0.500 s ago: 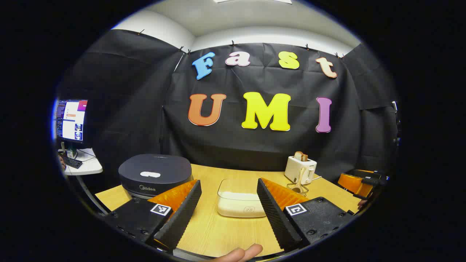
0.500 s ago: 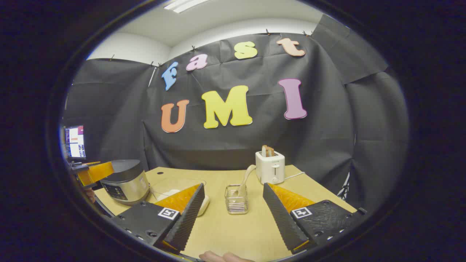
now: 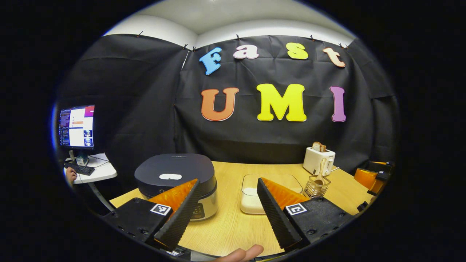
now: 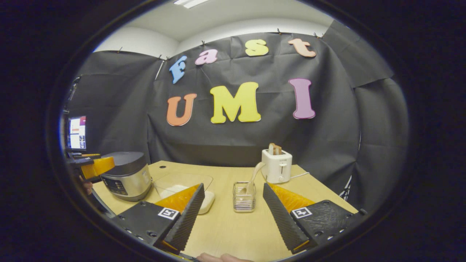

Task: Close the left gripper, press the button to open the rice cooker; take a wooden spoon from the chopstick holder with the right hand, scoop a spoonful of rice and pour it into the rice cooker, then put the wooden spoon back into the chopstick holder.

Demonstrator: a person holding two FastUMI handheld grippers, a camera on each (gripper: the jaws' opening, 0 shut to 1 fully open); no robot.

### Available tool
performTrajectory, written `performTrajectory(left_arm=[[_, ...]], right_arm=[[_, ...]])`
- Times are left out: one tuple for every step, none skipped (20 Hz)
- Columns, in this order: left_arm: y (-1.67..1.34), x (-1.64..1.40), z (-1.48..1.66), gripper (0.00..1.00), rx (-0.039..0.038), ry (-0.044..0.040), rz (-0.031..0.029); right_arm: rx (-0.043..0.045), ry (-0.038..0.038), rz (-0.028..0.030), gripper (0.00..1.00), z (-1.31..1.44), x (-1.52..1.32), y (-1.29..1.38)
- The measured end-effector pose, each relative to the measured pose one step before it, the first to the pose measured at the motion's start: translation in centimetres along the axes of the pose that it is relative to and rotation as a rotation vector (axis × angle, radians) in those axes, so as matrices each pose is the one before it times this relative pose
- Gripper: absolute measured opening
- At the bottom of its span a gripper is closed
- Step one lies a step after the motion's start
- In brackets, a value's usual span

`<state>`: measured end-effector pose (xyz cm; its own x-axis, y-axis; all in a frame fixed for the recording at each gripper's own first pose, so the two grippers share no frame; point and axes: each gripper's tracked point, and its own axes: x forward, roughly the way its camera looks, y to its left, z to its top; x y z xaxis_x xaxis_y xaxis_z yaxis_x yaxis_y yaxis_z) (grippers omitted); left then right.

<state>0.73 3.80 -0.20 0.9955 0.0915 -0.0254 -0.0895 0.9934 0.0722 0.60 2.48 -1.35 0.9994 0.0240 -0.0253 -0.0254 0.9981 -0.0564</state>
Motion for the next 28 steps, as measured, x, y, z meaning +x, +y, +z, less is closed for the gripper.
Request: performTrajectory(left_arm=[[-0.01, -0.081, 0.089, 0.98, 0.00315, -0.003, -0.00009], [0.066, -0.11, 0.096, 0.98, 0.0002, -0.00422, 0.005], [0.071, -0.025, -0.056, 0.97, -0.00439, 0.00376, 0.00157], [-0.098, 0.016, -0.187, 0.97, -0.00368, 0.00727, -0.00569], [0.009, 0.073, -0.064, 0.94, -0.00644, 0.00877, -0.00244], [0.072, 0.173, -0.136, 0.92, -0.00005, 0.0132, 0.00005], [0.23, 0.046, -0.113, 0.77, 0.00617, 0.01013, 0.00464], [0.522, 0.151, 0.085, 0.8, 0.01925, 0.00348, 0.01604], [0.871, 0.116, 0.212, 0.77, 0.02153, -0.00279, 0.02761], [0.655, 0.111, 0.279, 0.58, 0.02292, -0.00619, 0.02104], [0.727, 0.269, 0.043, 0.51, 0.01365, 0.00219, 0.02091], [0.558, 0.147, -0.174, 0.5, -0.00199, 0.01211, 0.01139], [0.476, 0.077, -0.01, 0.24, -0.00395, 0.01436, 0.0071], [0.863, 0.259, 0.269, 0.3, -0.00032, 0.01083, 0.01397], [1.299, 0.207, 0.31, 0.09, 0.00246, 0.00618, 0.02373], [1.12, 0.446, 0.341, 0.05, -0.00034, 0.00979, 0.0186], [1.086, 0.573, 0.305, 0.03, -0.00371, 0.01468, 0.02176], [0.819, 0.758, 0.263, 0.03, -0.00477, 0.02403, 0.00741], [0.71, 0.709, 0.039, 0.03, -0.01357, 0.02461, 0.00288], [0.475, 0.901, 0.001, 0.03, -0.01633, 0.02601, -0.00247], [0.437, 0.779, -0.266, 0.03, -0.02184, 0.0351, -0.00174], [-0.002, 0.763, -0.283, 0.03, -0.02298, 0.03661, -0.01245], [0.075, 0.693, -0.377, 0.03, -0.0179, 0.03857, -0.00946], [0.441, 0.609, -0.419, 0.03, -0.00789, 0.03244, 0.00812], [0.594, 0.43, -0.552, 0.03, -0.00236, 0.0306, 0.01341], [0.277, 0.278, -0.524, 0.03, -0.00477, 0.02411, 0.00514], [-0.036, 0.524, -0.333, 0.03, -0.01023, 0.01649, -0.00641], [-0.075, 0.334, -0.224, 0.03, -0.00899, 0.0129, -0.00316]], right_arm=[[-0.00328, -0.00022, 0.00043, 0.96, -0.114, -0.029, -0.021], [-0.00351, -0.00153, 0.00012, 0.96, -0.049, -0.043, -0.075], [-0.0048, -0.00243, 0.00238, 0.96, -0.148, -0.164, 0.084], [-0.00557, -0.00129, 0.00157, 0.96, -0.105, -0.065, -0.022], [-0.00651, -0.0006, -0.00003, 0.96, -0.148, -0.074, -0.117], [-0.00529, -0.00085, -0.00094, 0.96, -0.11, -0.038, -0.242], [-0.00207, -0.00263, -0.00067, 0.96, -0.168, -0.064, -0.109], [0.0011, -0.00395, 0.00406, 0.96, -0.045, -0.077, -0.132], [0.00057, -0.00403, 0.00802, 0.96, -0.043, -0.044, 0.034], [-0.0013, -0.00294, 0.00681, 0.96, -0.023, -0.02, -0.038], [-0.00482, -0.0035, 0.00398, 0.96, -0.18, -0.087, -0.158], [-0.01035, -0.0048, 0.00163, 0.96, -0.087, -0.067, -0.151], [-0.01412, -0.00624, -0.00524, 0.96, -0.187, -0.124, -0.304], [-0.01676, -0.00608, -0.01133, 0.96, 0.013, -0.073, -0.364], [-0.01525, -0.01011, -0.00672, 0.96, -0.127, -0.06, -0.311], [-0.01117, -0.01341, -0.00082, 0.96, 0.035, -0.171, 0.104], [-0.00386, -0.01381, 0.00367, 0.96, 0.1, -0.079, 0.126], [-0.00149, -0.00911, 0.00409, 0.96, -0.032, -0.169, 0.154], [-0.00121, -0.00564, 0.00417, 0.96, -0.257, 0.113, 0.086], [-0.00337, 0.00209, 0.00051, 0.95, -0.3, 0.138, 0.161], [-0.0065, 0.00952, -0.00079, 0.95, -0.499, 0.286, 0.15], [-0.00883, 0.01215, 0.00007, 0.96, -0.46, 0.171, 0.153], [-0.00679, 0.00512, 0.00338, 0.96, -0.263, 0.084, 0.227], [-0.00373, -0.00391, 0.00817, 0.95, -0.004, -0.034, 0.169], [-0.00413, -0.00433, 0.00519, 0.95, -0.043, -0.089, 0.08], [-0.00465, -0.00365, 0.00039, 0.95, -0.035, 0.002, -0.085], [-0.00311, -0.00107, -0.00253, 0.96, -0.257, 0.099, -0.261], [-0.0005, 0.00293, -0.00344, 0.96, -0.179, 0.073, -0.256]])
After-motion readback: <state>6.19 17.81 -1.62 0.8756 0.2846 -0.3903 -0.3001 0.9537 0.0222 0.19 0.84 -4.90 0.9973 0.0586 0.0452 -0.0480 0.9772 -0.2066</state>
